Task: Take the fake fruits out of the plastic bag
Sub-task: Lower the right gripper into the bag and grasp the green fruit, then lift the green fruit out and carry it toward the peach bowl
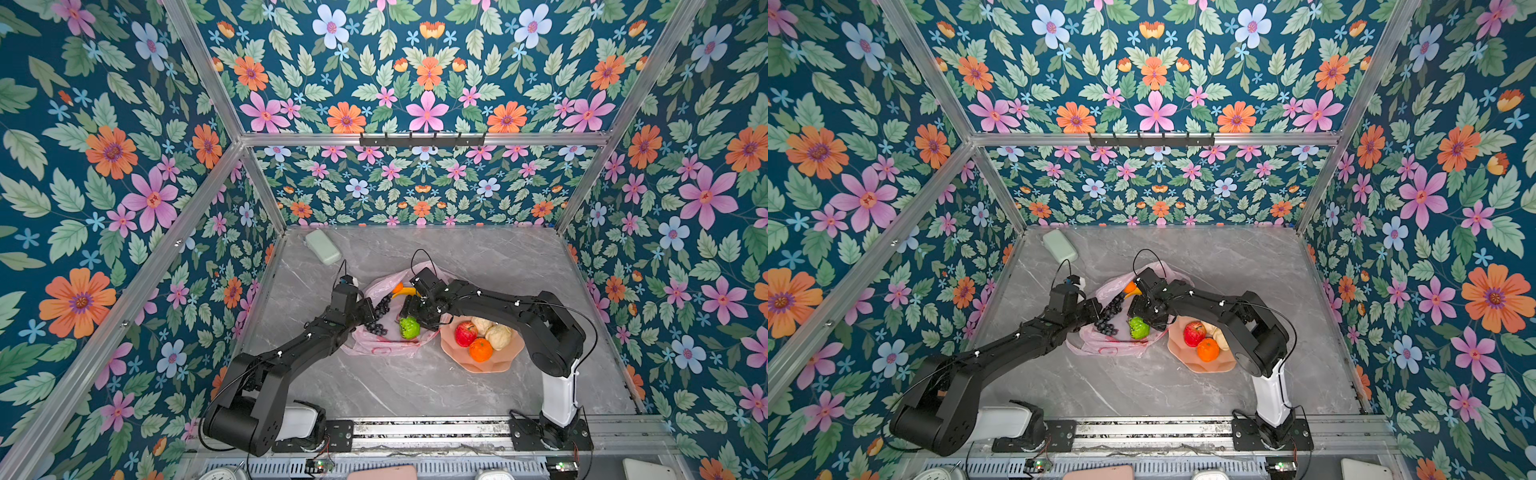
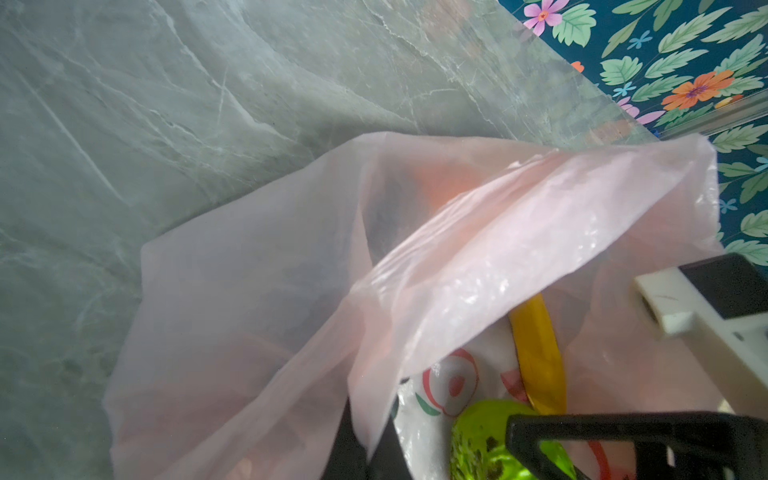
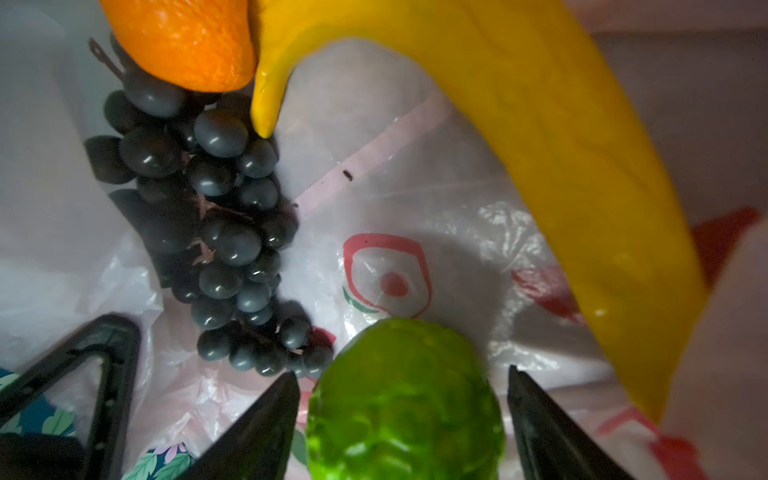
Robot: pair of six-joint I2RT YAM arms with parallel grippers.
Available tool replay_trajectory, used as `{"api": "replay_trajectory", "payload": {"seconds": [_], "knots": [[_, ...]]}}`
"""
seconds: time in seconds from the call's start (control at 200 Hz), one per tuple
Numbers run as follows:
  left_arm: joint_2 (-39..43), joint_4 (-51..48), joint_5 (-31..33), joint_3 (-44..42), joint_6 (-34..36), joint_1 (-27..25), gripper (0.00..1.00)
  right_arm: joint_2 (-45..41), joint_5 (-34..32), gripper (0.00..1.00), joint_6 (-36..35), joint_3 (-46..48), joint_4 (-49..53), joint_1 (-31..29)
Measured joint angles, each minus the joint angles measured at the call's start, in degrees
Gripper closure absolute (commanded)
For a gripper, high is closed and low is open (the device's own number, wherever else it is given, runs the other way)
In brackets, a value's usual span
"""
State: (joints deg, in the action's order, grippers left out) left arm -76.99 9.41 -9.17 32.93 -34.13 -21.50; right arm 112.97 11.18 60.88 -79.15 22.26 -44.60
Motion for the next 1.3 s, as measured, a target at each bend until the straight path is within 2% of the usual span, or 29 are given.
{"api": "replay_trajectory", "payload": {"seconds": [0.21,0.47,0.775,0.99,1.3], "knots": [[0.0,0.0,0.0,0.0,0.0,0.0,1.0,1.8,0.9,0.16,0.0,-2.1,0.1,-0.4],[0.0,0.1,0.0,-0.1,0.0,0.0,1.0,4.9,1.2,0.22,-1.6,-6.6,2.2,-1.4],[0.1,0.2,0.0,-0.4,0.0,0.0,1.0,7.3,1.2,0.19,-2.8,-8.7,5.0,-2.2],[0.1,0.3,0.0,-0.4,0.0,0.0,1.0,7.8,1.5,0.29,-3.0,-9.1,4.9,-2.2],[0.1,0.3,0.1,-0.4,0.0,0.0,1.0,5.9,-0.6,0.31,-5.3,-9.6,6.4,-2.2]]}}
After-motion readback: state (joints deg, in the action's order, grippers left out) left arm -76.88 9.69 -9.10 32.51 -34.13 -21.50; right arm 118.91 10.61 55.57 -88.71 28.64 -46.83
